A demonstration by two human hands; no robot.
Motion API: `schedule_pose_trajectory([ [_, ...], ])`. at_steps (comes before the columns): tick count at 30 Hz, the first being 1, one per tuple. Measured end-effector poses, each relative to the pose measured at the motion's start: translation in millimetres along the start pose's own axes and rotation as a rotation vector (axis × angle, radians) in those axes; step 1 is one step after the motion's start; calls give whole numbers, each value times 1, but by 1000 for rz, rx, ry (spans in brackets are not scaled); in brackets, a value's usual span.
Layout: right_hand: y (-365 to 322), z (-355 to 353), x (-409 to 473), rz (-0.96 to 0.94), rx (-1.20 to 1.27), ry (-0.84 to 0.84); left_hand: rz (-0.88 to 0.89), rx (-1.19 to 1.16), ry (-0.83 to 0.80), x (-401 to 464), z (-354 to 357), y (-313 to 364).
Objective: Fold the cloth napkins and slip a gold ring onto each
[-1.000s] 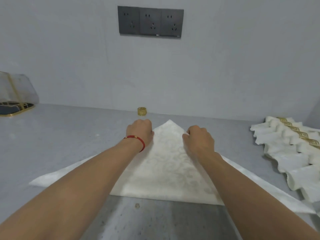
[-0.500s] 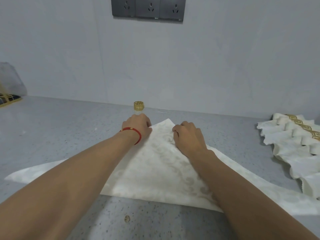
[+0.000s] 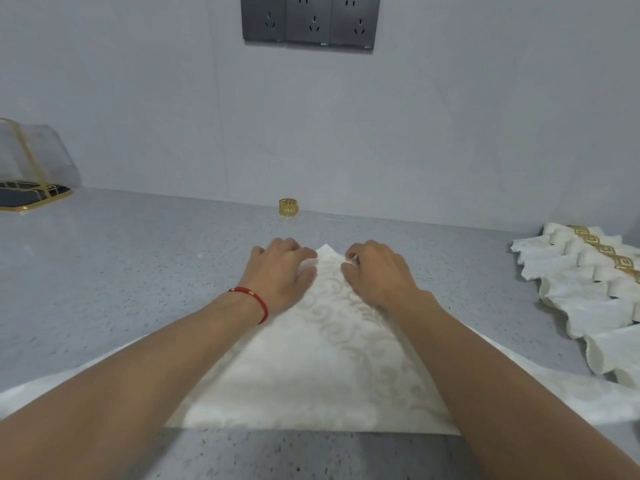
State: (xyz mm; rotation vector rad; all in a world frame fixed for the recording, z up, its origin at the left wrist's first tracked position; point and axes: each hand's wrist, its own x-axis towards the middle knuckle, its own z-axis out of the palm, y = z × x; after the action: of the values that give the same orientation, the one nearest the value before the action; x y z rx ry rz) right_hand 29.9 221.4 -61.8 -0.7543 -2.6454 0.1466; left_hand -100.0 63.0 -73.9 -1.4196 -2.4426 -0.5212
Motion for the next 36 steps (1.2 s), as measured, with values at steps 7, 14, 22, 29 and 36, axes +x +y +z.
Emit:
schedule_pose_trajectory([
  [7, -3, 8, 17, 114, 21, -52, 14, -20, -173, 8, 9, 4],
  [14, -3, 4, 37, 285, 157, -152, -16, 3, -236, 19, 6, 5],
  [22, -16, 17, 66, 255, 151, -155, -42, 12, -269, 28, 2, 5],
  [29, -17, 21, 77, 238, 233, -212, -150, -150, -265, 31, 3, -2],
  [36, -16, 22, 66, 142, 282, -75, -294, -280, -370, 44, -7, 0],
])
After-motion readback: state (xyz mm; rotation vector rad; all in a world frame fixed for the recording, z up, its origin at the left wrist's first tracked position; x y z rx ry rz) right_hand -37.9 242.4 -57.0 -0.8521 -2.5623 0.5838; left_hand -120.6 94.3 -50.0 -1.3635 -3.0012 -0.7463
